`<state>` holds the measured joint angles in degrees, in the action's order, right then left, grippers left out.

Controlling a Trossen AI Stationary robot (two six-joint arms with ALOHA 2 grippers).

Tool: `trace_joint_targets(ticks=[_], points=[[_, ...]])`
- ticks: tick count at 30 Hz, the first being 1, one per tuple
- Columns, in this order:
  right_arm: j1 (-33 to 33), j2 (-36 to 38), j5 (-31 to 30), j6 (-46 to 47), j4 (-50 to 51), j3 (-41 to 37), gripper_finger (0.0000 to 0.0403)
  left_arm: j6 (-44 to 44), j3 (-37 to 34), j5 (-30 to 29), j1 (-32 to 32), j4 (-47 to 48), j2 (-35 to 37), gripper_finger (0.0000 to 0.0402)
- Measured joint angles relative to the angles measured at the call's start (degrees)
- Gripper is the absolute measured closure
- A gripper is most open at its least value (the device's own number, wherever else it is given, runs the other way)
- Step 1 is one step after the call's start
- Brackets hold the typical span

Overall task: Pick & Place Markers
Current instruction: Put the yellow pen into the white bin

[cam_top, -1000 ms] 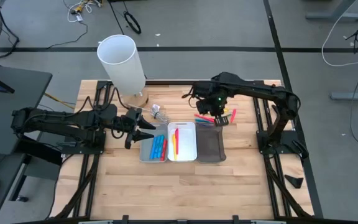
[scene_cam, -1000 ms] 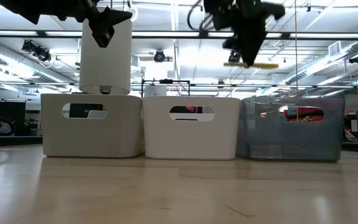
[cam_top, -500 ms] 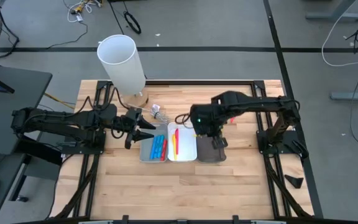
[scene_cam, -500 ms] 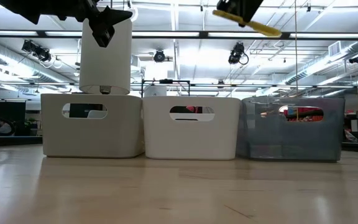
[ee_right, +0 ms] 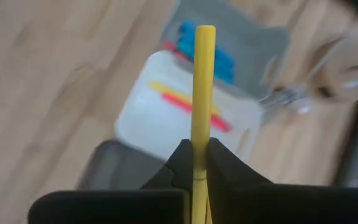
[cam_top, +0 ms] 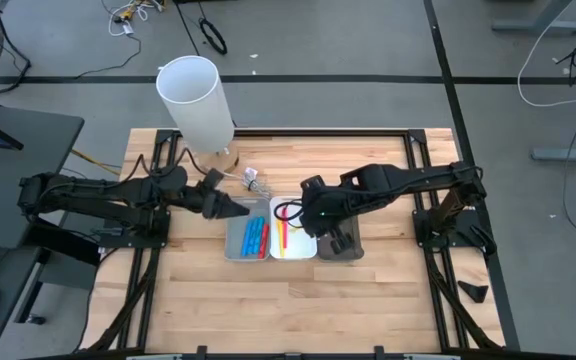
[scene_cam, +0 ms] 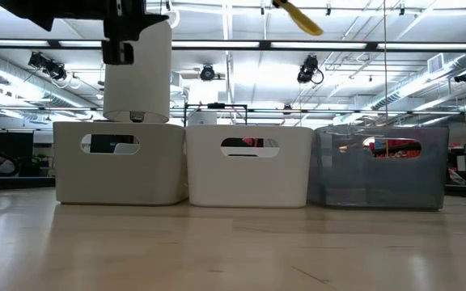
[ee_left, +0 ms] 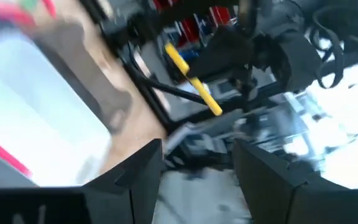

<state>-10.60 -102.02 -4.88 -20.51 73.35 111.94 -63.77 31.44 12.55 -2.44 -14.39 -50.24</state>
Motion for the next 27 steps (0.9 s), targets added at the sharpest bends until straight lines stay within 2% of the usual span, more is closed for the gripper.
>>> trace_joint_targets(ticks=[4,9,12,19,24,27], points=[[-0.15,0.0,-3.66,-2.96,-4.66,0.0,0.0388,-12.96,0.0,2.59,0.07,-2.3,0.0,0.02],[-0.12,0.0,-3.91,-6.63,-10.78,0.0,0.0388,-26.79,0.0,2.74,0.07,-2.95,-0.02,0.02],[-0.36,0.0,-3.93,-8.22,-13.42,0.0,0.0388,-32.11,0.0,2.69,0.19,-3.78,-0.03,0.02],[-0.56,0.0,-3.89,-12.37,-16.24,0.0,0.0388,-38.36,2.11,-0.27,1.45,-11.41,-4.84,0.02],[-0.56,0.0,-3.85,-13.59,-17.13,0.0,0.0388,-39.63,6.26,4.45,2.73,-11.91,-11.53,0.02],[-0.56,0.0,-3.72,-13.58,-16.77,0.0,0.0388,-40.11,8.93,5.05,3.45,-12.09,-14.87,0.02]])
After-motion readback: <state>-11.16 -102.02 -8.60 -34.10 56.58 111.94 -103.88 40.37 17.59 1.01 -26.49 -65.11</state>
